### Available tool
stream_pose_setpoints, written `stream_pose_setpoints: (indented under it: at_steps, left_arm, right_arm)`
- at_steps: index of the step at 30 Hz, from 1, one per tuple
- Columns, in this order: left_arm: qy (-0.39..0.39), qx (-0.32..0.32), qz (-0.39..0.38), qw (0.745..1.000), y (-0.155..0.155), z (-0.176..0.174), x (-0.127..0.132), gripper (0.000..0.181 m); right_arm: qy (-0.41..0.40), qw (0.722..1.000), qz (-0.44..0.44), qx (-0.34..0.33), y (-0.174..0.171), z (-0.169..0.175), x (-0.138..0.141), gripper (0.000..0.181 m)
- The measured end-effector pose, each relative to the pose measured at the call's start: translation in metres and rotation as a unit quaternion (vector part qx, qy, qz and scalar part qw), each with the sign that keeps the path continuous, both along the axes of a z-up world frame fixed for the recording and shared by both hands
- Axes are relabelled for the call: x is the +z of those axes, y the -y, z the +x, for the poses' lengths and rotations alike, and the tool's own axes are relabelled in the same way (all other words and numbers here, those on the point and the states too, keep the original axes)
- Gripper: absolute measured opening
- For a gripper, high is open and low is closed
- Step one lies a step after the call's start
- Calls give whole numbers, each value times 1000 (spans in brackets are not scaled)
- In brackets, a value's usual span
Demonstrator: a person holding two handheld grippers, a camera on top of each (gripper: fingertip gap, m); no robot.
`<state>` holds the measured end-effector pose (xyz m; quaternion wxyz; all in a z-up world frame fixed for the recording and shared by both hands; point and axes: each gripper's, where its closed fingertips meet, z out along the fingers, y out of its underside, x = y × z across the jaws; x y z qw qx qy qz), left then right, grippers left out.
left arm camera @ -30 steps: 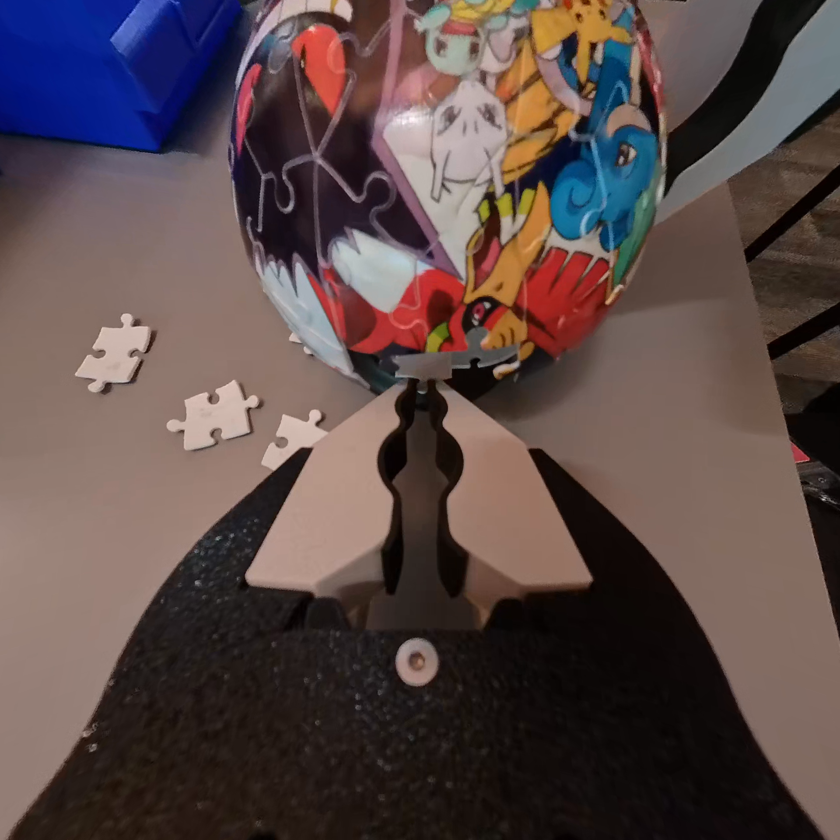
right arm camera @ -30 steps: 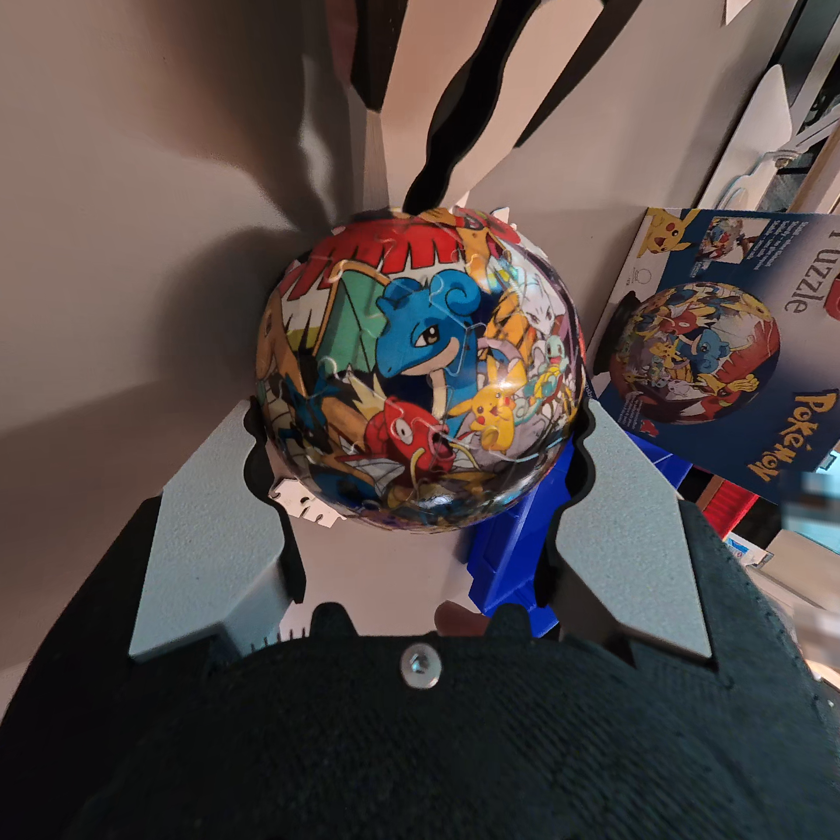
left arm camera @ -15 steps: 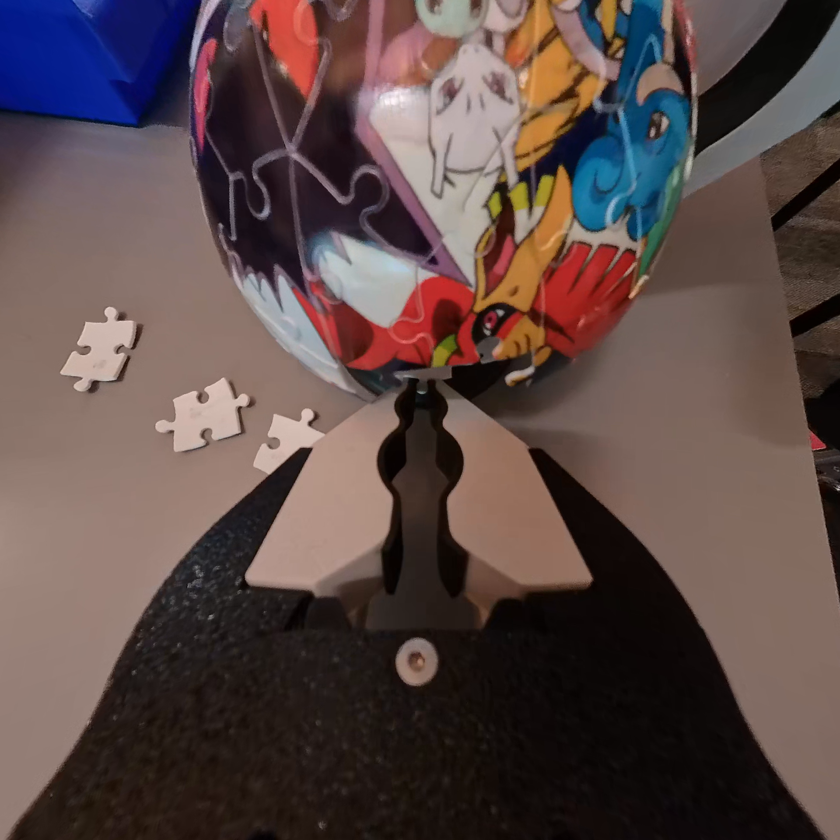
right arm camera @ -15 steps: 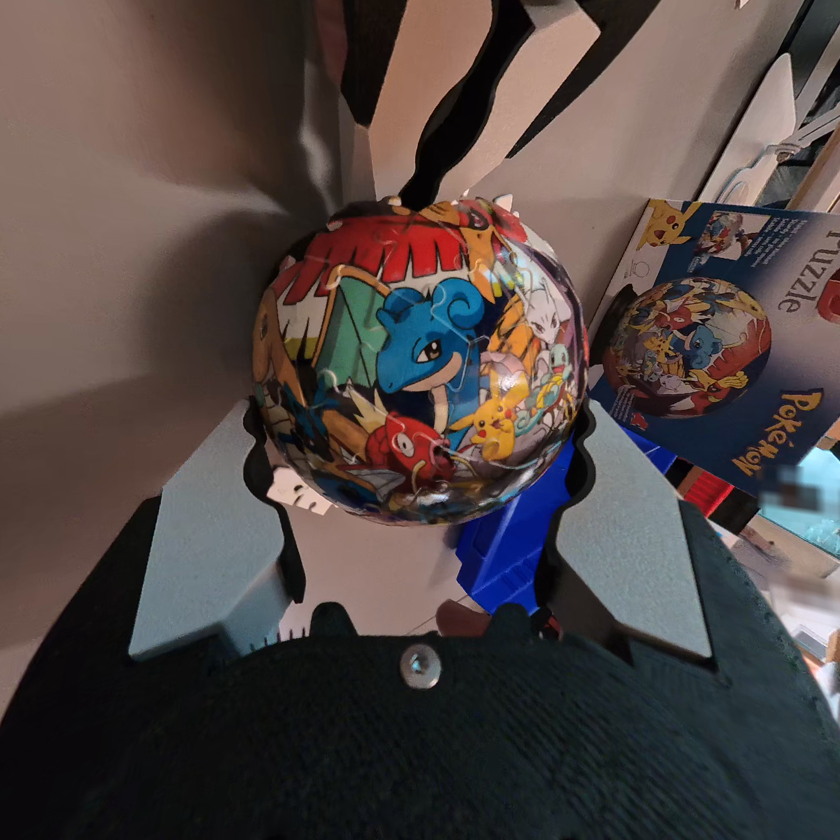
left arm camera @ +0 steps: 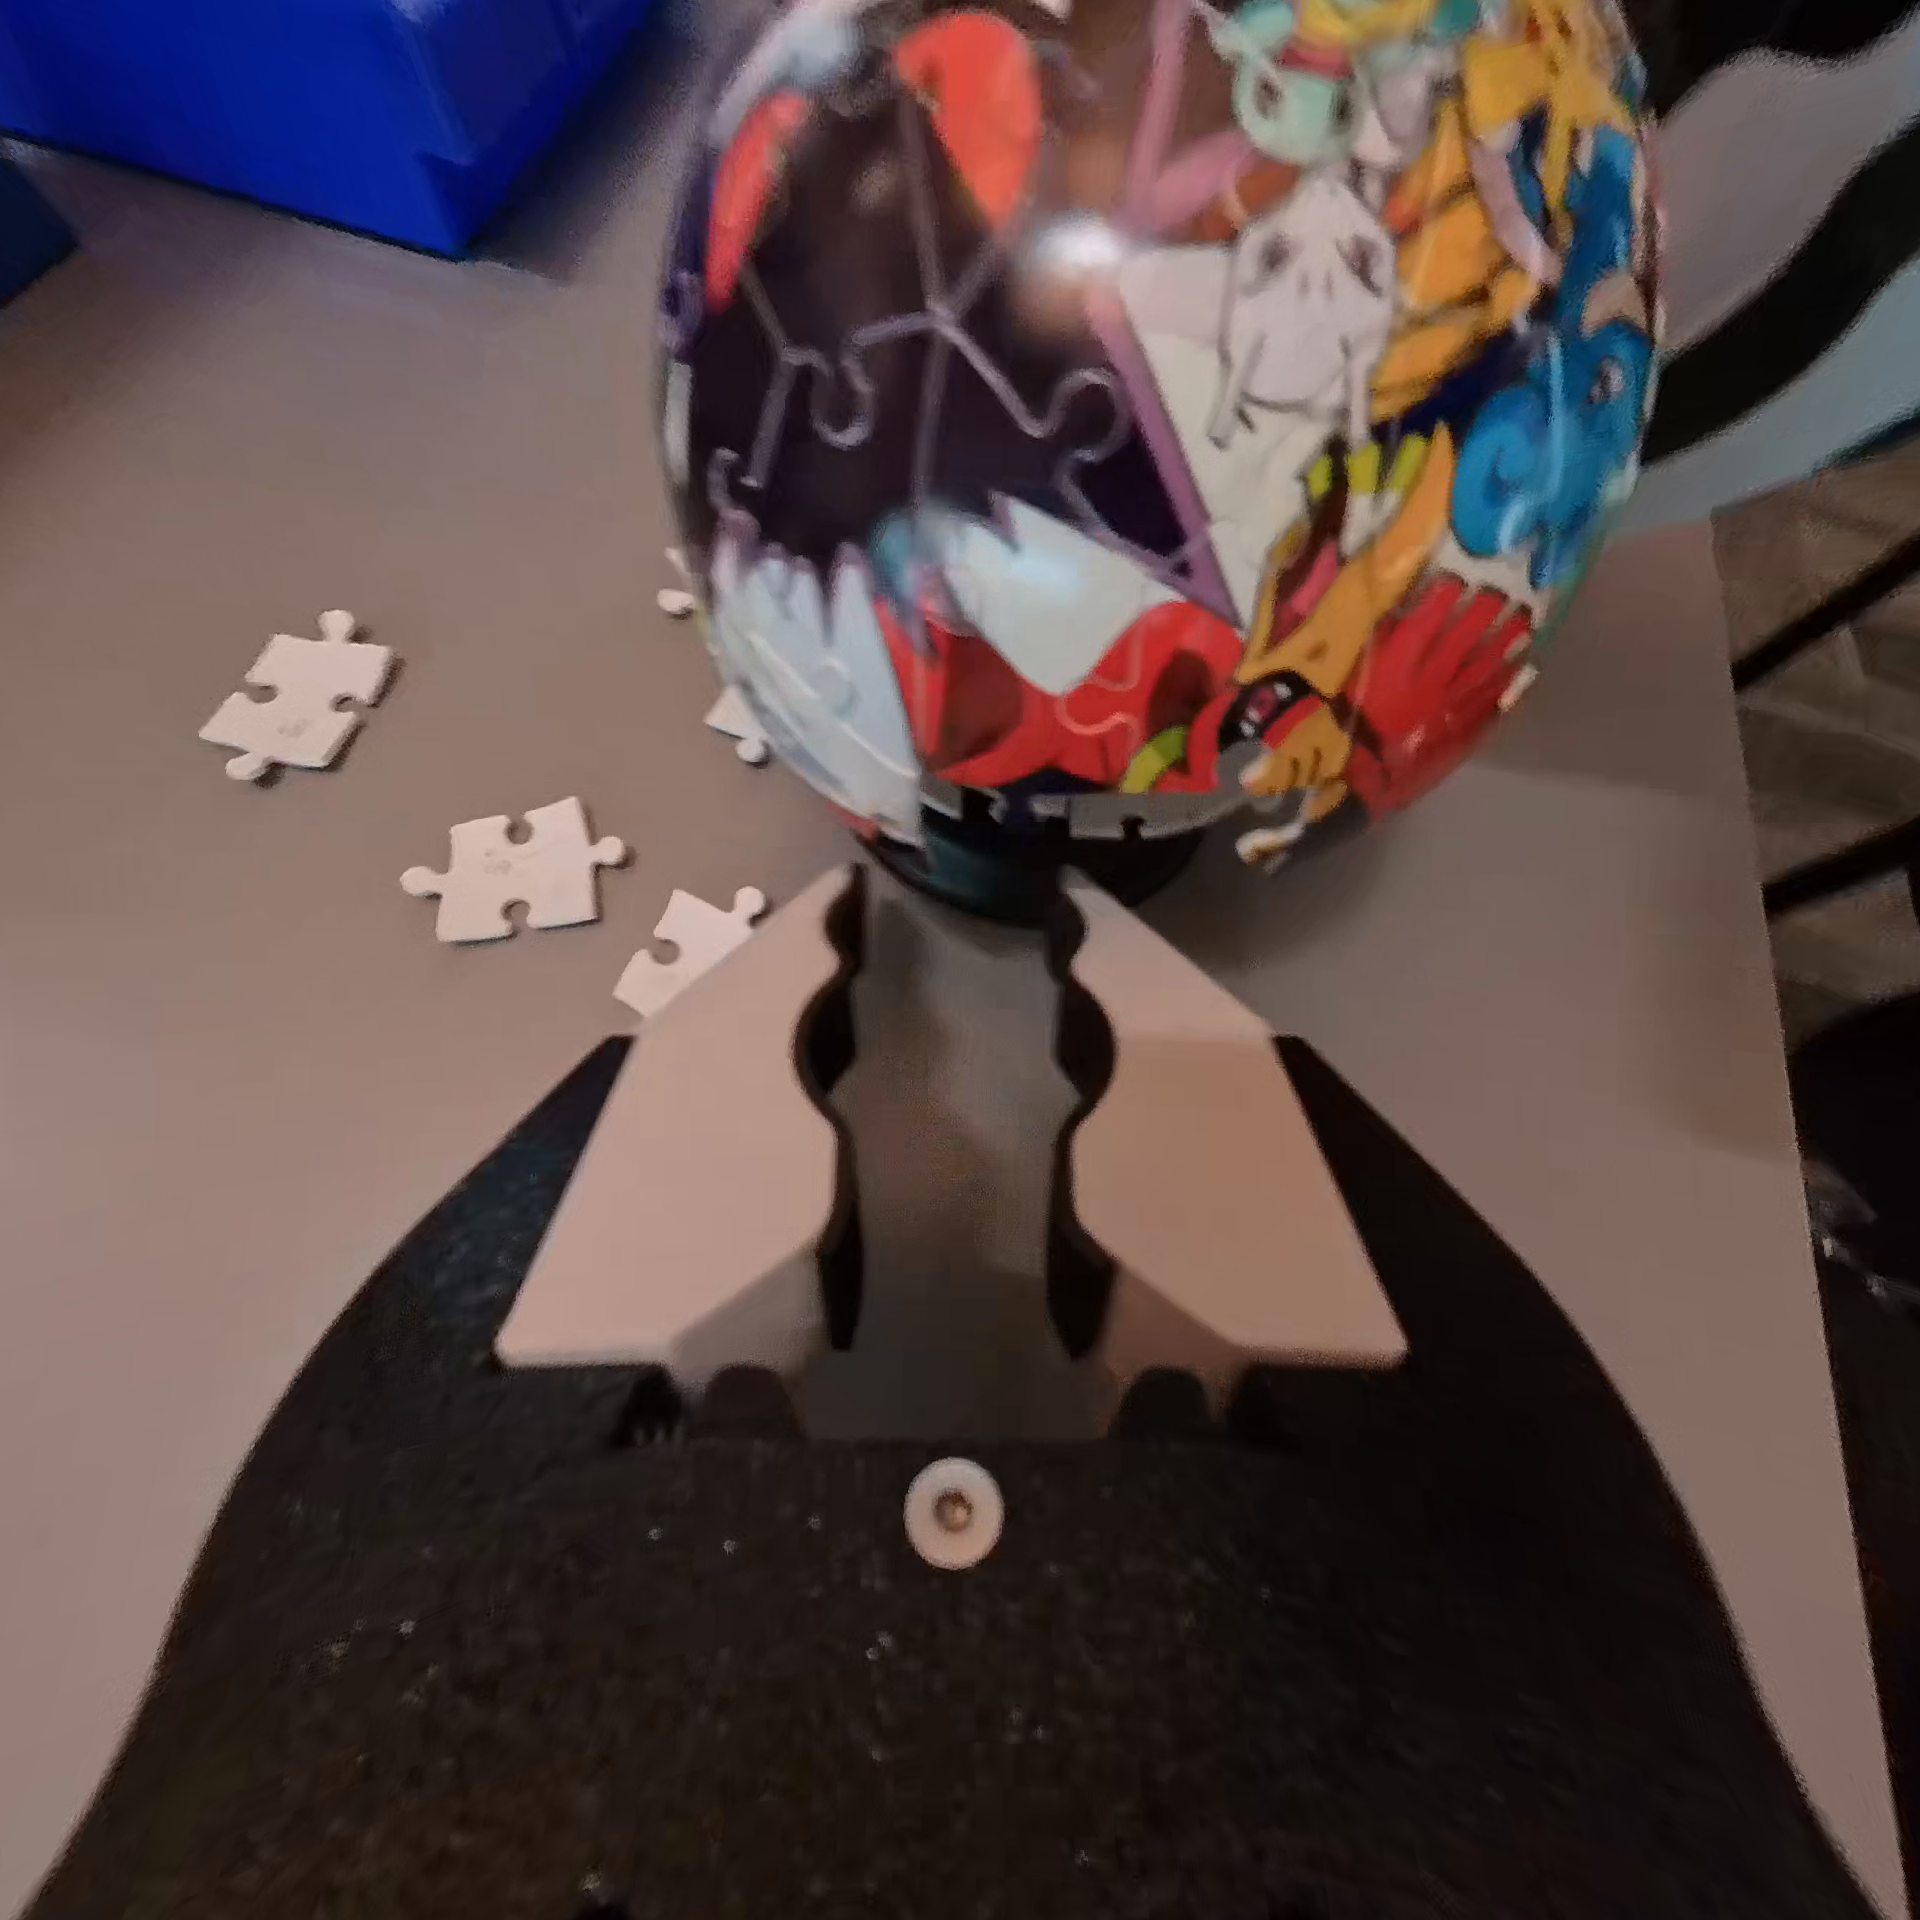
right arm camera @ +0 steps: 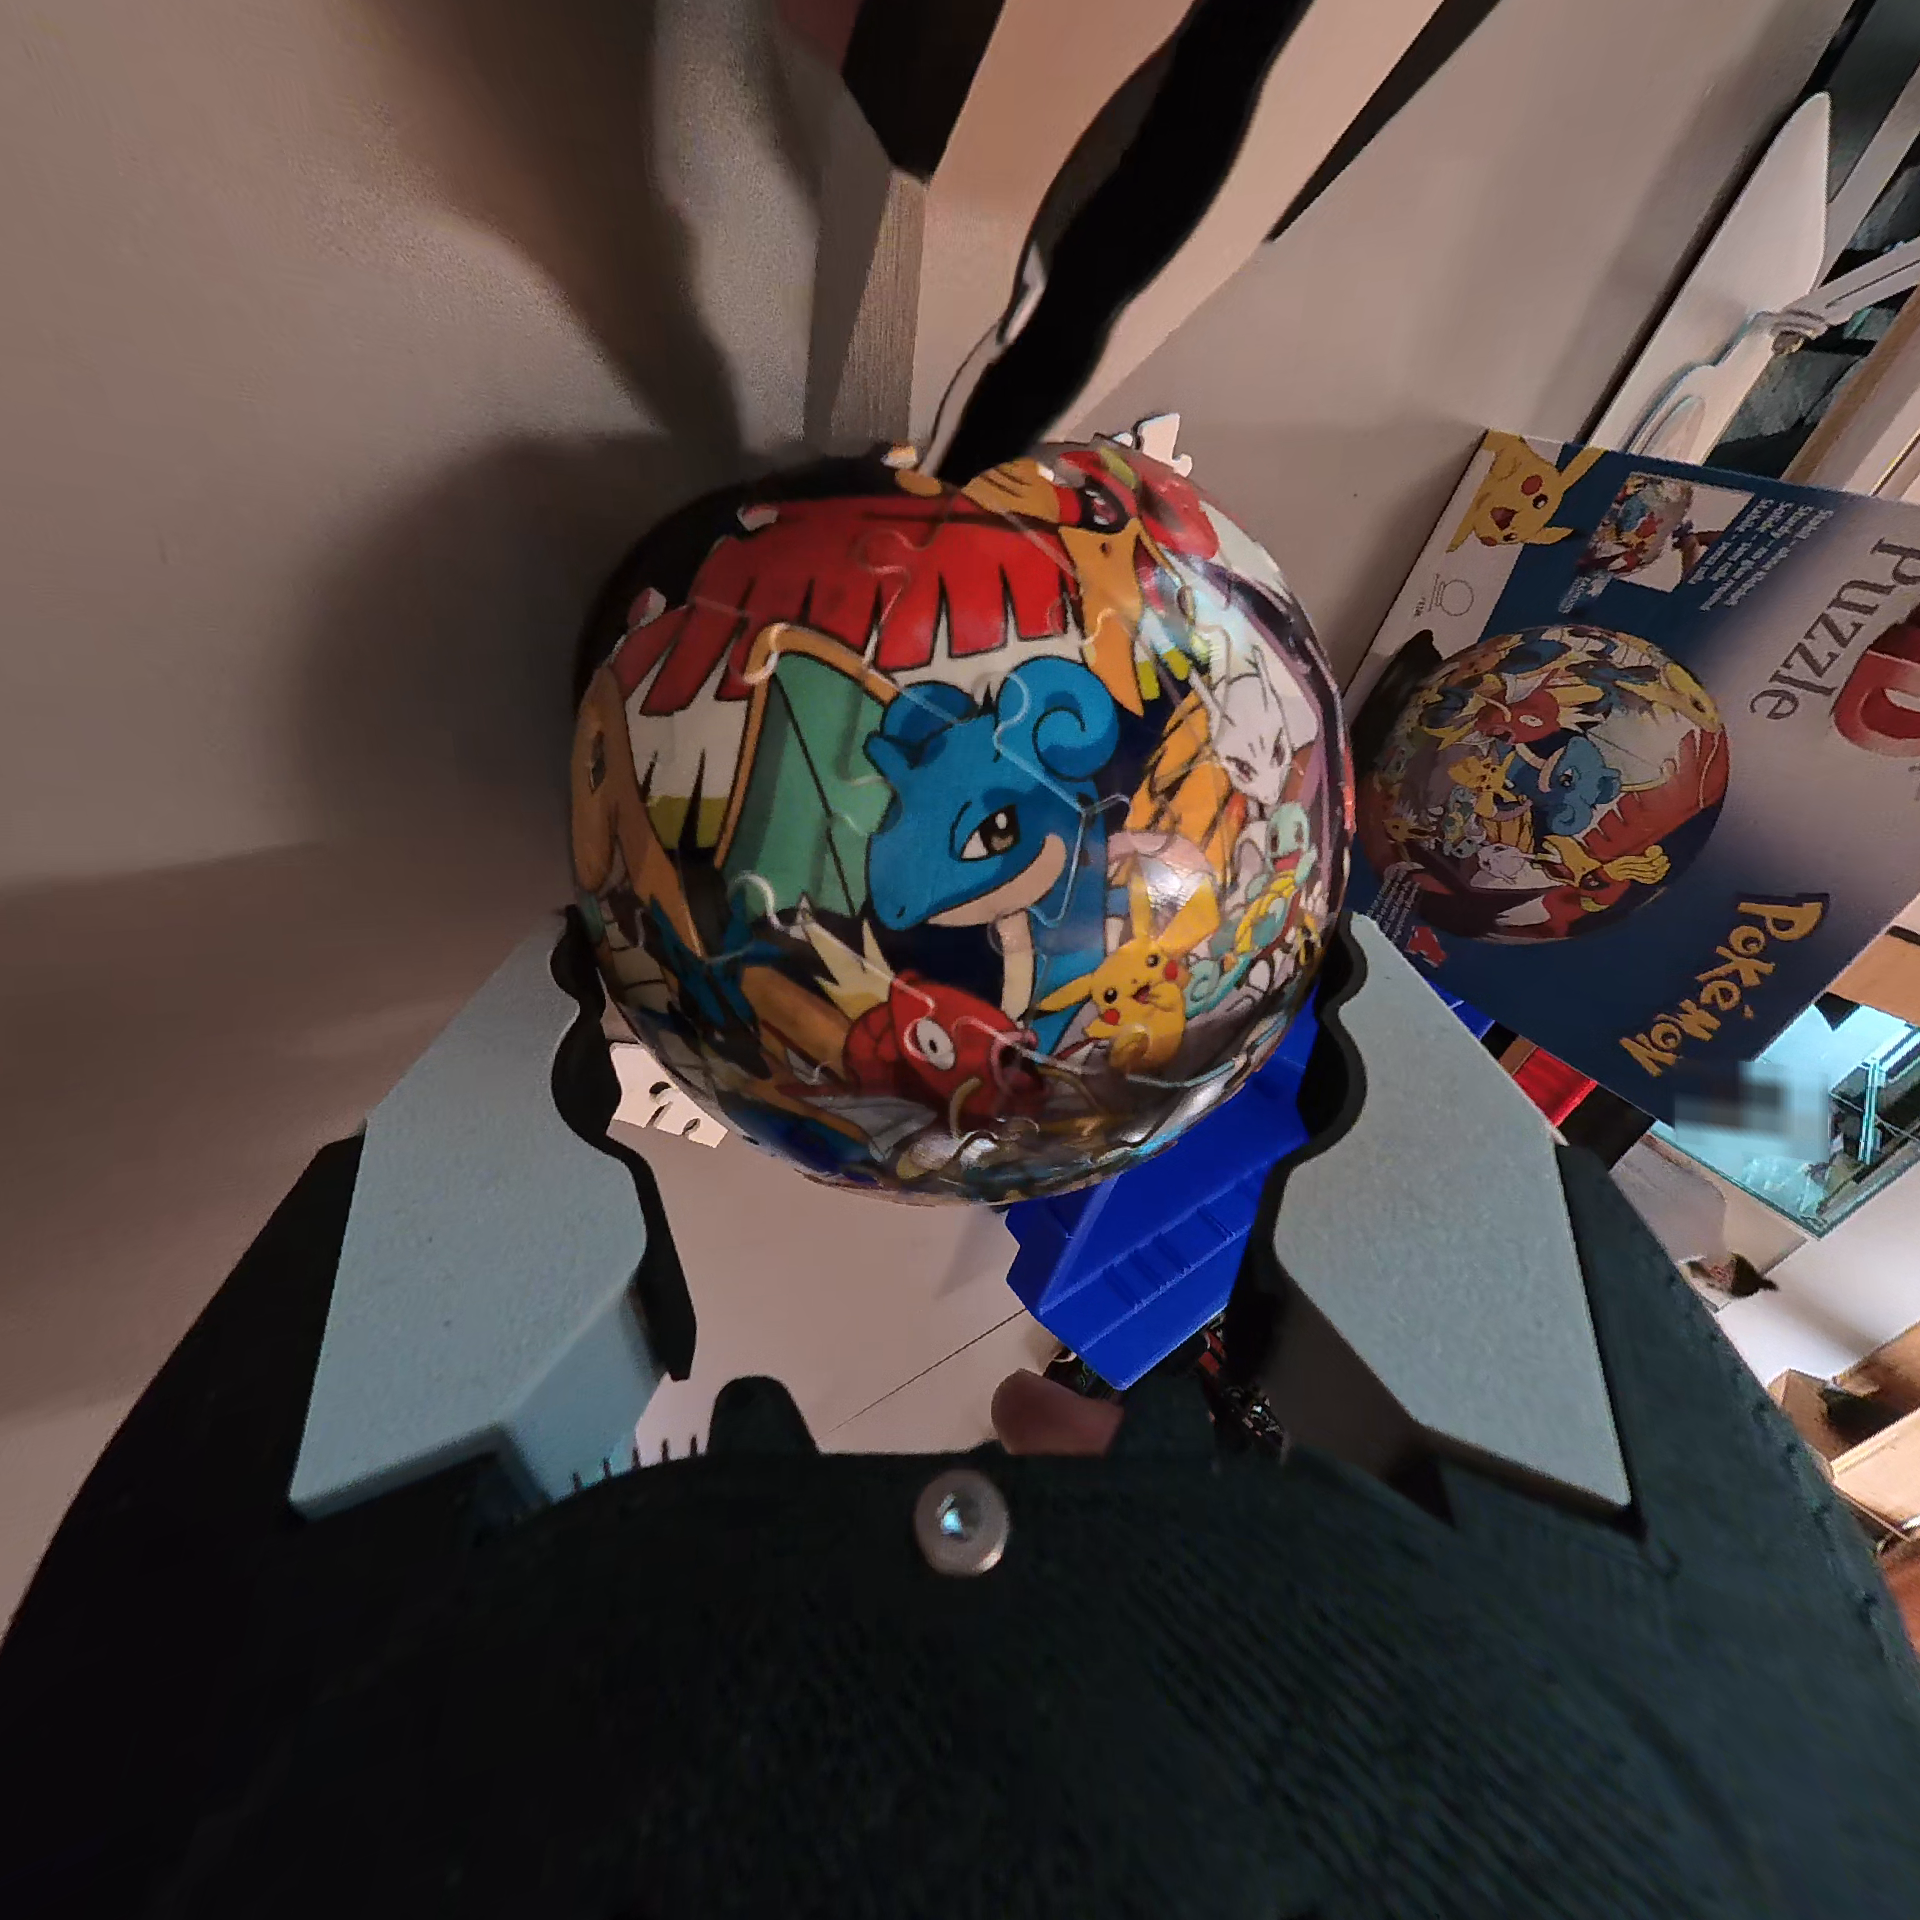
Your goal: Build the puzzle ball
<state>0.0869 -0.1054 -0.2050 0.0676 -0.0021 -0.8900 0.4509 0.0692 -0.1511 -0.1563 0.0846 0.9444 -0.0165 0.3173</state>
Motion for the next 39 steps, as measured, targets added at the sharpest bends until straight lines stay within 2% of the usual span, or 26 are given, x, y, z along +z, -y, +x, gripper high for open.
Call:
stream_pose_setpoints:
  at_steps: [4, 7, 15, 23, 25, 39]
  left_arm:
    - [-3, 100, -29, 995, 4, 25, 8, 96]
    - [39, 134, -15, 990, 7, 39, 5, 115]
    - [64, 132, 33, 989, 20, 44, -10, 117]
    - [54, 137, 43, 988, 22, 46, -13, 116]
    - [43, 136, 45, 989, 22, 46, -14, 112]
    - [-22, 147, 42, 988, 22, 45, -15, 118]
  right_arm:
    - [2, 1000, 4, -3, 0, 1, 0, 134]
    - [4, 1000, 15, -6, -2, 2, -1, 135]
    - [4, 999, 40, -12, -1, 4, -1, 135]
    - [12, 997, 79, -8, -1, 6, -3, 136]
    - [13, 997, 81, -6, -1, 6, -3, 136]
    - [14, 997, 81, -6, 1, 7, -4, 137]
